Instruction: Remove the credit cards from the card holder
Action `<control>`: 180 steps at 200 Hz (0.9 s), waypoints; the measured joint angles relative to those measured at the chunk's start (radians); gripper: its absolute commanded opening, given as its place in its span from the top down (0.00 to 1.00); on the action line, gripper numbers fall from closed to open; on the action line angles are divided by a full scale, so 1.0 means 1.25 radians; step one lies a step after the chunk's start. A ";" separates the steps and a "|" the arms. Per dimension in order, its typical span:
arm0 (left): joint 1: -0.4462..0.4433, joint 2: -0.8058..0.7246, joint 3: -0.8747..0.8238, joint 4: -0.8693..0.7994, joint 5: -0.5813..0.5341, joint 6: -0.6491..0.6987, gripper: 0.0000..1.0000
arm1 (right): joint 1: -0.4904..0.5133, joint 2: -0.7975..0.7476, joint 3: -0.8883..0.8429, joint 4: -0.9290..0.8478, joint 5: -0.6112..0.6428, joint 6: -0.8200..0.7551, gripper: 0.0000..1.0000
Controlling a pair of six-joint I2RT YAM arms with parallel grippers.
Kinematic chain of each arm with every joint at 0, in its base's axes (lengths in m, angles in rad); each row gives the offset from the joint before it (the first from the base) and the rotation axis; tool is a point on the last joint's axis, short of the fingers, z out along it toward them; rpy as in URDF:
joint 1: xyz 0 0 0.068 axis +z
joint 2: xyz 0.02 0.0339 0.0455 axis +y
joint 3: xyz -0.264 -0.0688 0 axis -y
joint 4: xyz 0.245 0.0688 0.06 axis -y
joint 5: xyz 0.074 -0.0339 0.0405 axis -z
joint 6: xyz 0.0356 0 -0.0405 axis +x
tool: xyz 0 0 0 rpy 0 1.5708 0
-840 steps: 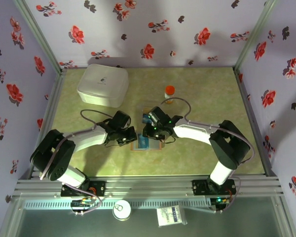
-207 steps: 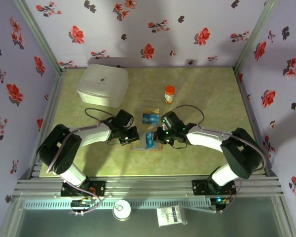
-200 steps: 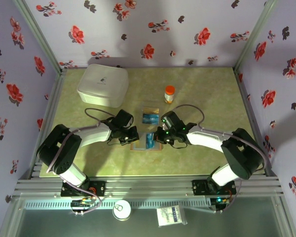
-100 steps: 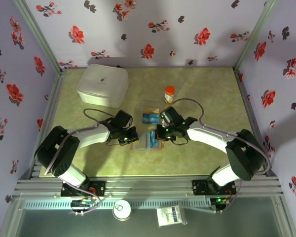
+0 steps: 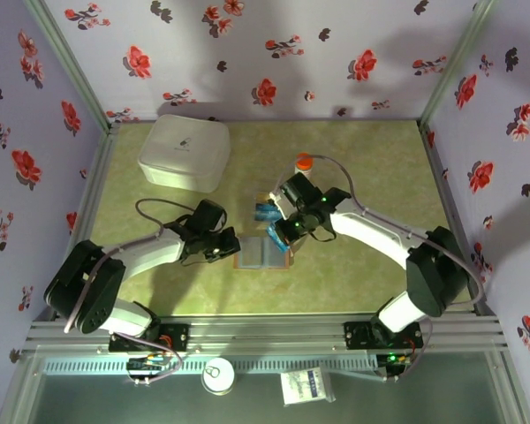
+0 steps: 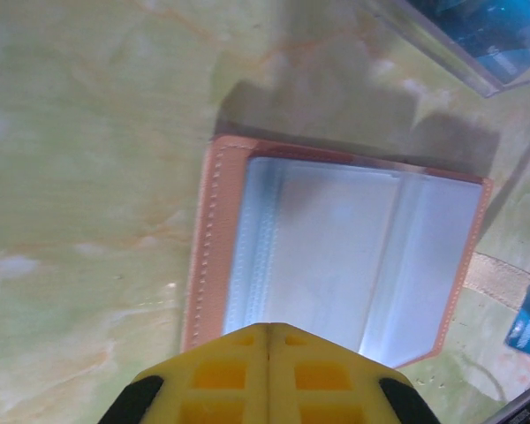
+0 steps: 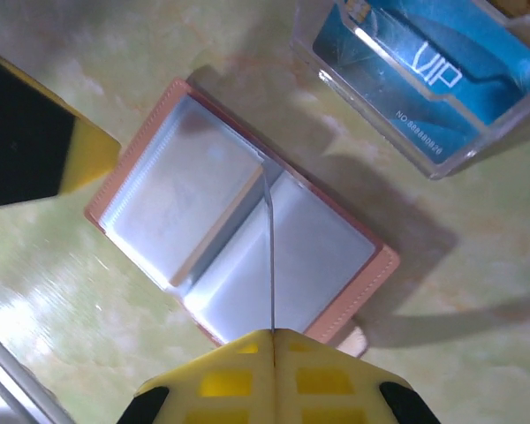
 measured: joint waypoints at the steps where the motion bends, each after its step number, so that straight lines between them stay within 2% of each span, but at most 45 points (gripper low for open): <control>1: 0.001 0.000 -0.001 0.000 0.000 0.000 0.97 | 0.000 0.003 0.005 -0.005 0.000 -0.007 1.00; 45: 0.008 -0.022 -0.023 0.001 0.000 0.002 0.97 | -0.004 0.113 0.162 -0.138 0.022 -0.261 1.00; 88: 0.011 -0.027 -0.044 0.001 0.000 0.002 0.97 | -0.005 0.207 0.323 -0.257 0.034 -0.435 1.00; 180: 0.014 -0.029 -0.050 0.003 0.000 0.002 0.97 | -0.062 0.413 0.646 -0.417 0.028 -0.605 1.00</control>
